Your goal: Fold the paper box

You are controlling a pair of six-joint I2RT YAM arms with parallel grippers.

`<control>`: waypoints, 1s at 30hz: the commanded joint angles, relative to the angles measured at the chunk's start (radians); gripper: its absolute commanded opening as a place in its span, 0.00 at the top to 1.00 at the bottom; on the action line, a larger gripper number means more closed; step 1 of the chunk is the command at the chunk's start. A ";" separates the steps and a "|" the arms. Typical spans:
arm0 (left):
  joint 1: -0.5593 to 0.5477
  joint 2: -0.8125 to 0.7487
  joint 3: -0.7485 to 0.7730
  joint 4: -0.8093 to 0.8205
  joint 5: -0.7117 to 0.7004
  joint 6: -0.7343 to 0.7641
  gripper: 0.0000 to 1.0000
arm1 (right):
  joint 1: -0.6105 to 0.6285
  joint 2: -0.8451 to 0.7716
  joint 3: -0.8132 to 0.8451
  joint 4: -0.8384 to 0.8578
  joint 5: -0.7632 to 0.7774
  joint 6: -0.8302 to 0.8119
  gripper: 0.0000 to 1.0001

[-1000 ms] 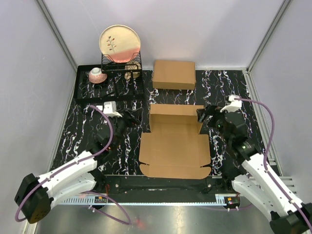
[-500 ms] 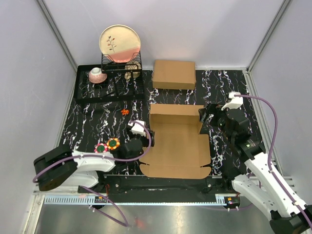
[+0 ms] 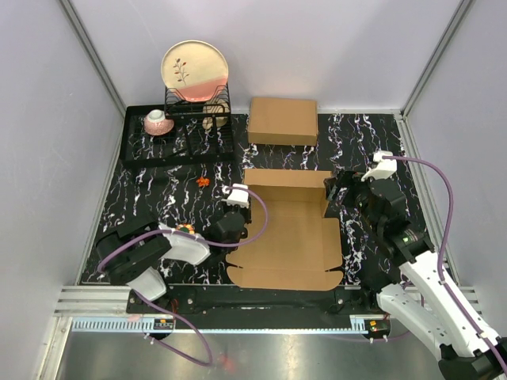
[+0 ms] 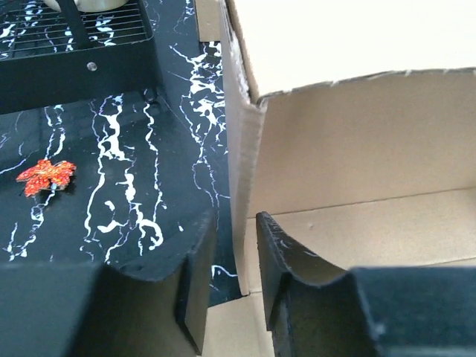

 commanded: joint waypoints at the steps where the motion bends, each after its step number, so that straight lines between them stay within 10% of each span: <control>1: 0.012 0.017 0.040 0.120 0.033 0.029 0.73 | 0.002 0.007 0.021 0.022 -0.002 -0.021 0.04; 7: 0.011 -0.040 0.045 0.038 0.114 0.023 1.00 | 0.002 0.013 0.024 0.034 0.004 -0.019 0.04; 19: 0.066 -0.135 0.558 -0.969 0.447 0.035 1.00 | 0.002 0.075 0.190 -0.064 0.038 0.009 0.04; 30: 0.205 0.104 1.117 -1.663 0.788 0.172 1.00 | 0.002 0.180 0.469 -0.198 0.073 -0.028 0.02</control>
